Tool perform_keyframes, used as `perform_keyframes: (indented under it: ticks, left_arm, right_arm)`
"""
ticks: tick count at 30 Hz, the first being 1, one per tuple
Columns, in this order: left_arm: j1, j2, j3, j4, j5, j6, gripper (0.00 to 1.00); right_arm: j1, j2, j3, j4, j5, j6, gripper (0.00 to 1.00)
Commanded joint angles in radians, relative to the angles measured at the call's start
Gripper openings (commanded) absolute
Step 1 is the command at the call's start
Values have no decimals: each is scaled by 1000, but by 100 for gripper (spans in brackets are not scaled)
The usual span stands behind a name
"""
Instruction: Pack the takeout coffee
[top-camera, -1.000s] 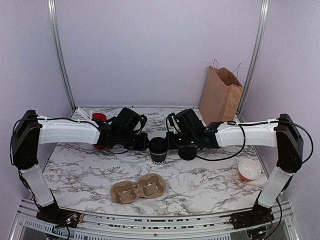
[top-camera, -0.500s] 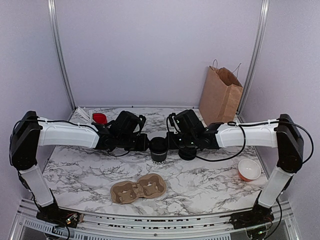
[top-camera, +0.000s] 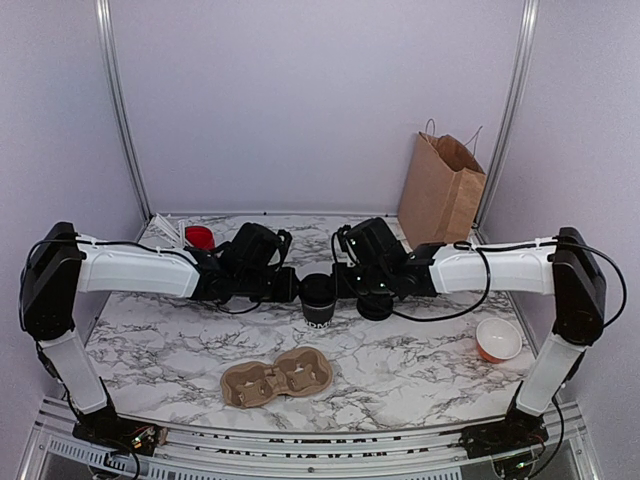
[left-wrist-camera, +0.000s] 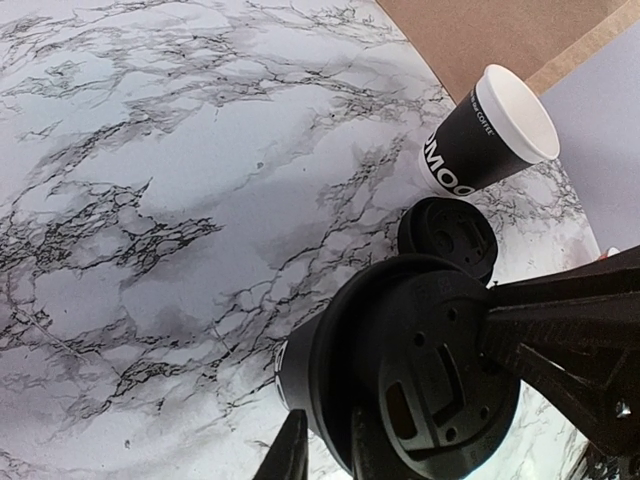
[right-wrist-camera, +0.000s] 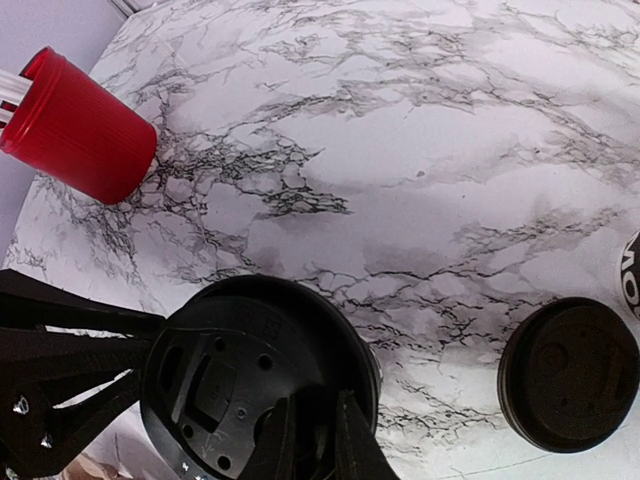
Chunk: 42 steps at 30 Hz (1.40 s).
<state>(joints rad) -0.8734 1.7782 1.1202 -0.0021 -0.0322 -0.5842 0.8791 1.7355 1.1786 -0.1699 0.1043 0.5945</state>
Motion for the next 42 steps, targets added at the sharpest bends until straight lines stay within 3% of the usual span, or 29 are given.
perform_keyframes:
  ticks: [1, 10, 24, 37, 42]
  left_arm:
    - [-63, 117, 14, -446, 112, 65, 16]
    - [-31, 105, 259, -528, 78, 109, 17]
    - [1, 68, 359, -543, 49, 129, 17]
    - [5, 34, 401, -543, 50, 133, 21]
    - [9, 1, 391, -544, 27, 121, 23]
  right_arm:
    - [60, 78, 67, -181, -69, -16, 14]
    - [17, 84, 192, -213, -33, -38, 21]
    - [-17, 56, 242, -242, 1, -66, 25]
    - [-32, -58, 144, -174, -68, -103, 26]
    - [-94, -151, 2, -44, -197, -94, 25]
